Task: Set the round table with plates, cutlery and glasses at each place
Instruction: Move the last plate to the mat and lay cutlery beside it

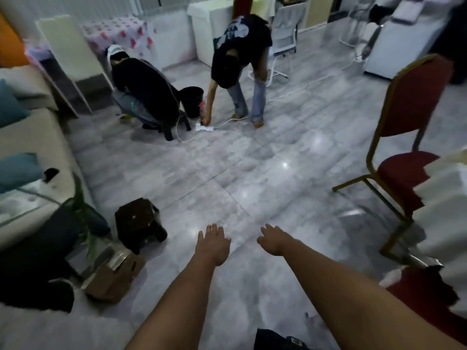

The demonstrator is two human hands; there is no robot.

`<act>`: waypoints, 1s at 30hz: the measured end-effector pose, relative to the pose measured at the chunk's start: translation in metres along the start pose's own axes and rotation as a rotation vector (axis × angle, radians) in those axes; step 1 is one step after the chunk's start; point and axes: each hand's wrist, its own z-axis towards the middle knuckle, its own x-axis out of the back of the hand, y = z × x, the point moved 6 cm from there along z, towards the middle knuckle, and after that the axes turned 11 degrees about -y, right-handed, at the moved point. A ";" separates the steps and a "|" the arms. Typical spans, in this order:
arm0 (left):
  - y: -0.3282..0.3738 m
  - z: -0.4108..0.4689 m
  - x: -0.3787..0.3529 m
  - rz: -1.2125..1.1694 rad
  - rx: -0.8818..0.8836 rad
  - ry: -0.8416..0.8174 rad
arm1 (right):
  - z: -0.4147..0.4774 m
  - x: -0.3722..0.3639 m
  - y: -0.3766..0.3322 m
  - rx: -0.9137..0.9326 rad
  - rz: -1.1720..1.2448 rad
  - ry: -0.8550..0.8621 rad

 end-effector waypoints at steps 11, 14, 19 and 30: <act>0.162 0.166 0.125 0.234 -0.281 -0.002 | 0.058 0.138 0.144 -0.220 0.278 0.074; 0.211 0.200 0.155 0.272 -0.334 -0.019 | 0.065 0.175 0.185 -0.269 0.340 0.109; 0.289 0.253 0.192 0.390 -0.439 -0.030 | 0.071 0.216 0.253 -0.367 0.466 0.134; 0.495 0.343 0.250 0.674 -0.786 -0.086 | 0.070 0.289 0.393 -0.603 0.791 0.287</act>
